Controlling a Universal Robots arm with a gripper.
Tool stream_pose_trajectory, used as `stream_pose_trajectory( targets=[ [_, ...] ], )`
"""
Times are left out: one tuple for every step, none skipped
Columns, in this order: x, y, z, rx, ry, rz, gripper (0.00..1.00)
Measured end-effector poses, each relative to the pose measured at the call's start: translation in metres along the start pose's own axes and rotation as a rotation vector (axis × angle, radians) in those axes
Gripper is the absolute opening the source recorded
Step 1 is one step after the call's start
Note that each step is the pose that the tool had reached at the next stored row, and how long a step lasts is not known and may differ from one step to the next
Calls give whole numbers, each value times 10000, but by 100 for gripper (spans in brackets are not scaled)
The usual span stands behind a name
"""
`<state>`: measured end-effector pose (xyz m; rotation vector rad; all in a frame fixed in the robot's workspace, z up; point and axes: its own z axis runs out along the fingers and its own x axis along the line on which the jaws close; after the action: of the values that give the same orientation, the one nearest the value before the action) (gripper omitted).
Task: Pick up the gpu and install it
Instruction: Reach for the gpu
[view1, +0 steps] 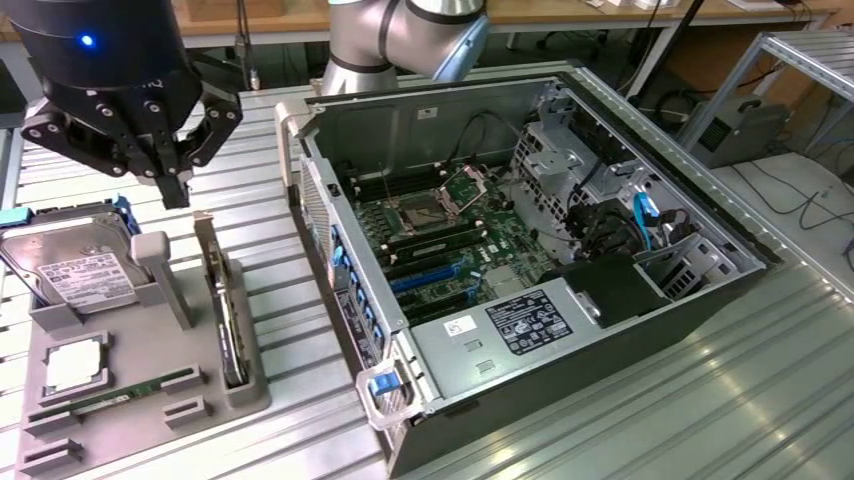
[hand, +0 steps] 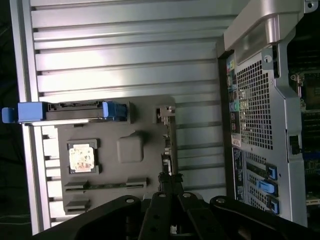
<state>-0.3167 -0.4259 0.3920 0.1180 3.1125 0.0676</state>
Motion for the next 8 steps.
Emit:
stream_pose_trajectory(
  targets=[
    [-3, -41, -1, -1, -1, 1, 11],
    [-4, -64, -2, -1, -1, 1, 11],
    [-6, -93, -4, 0, 0, 0, 11],
    [-8, -121, -5, 0, 0, -1, 11],
    [-10, -153, -7, 0, 1, -1, 11],
    [-11, -178, -7, -1, -1, 0, 11],
    [-11, -196, -8, -1, -1, 0, 11],
    [-12, -224, -10, 0, 0, 0, 11]
  ],
)
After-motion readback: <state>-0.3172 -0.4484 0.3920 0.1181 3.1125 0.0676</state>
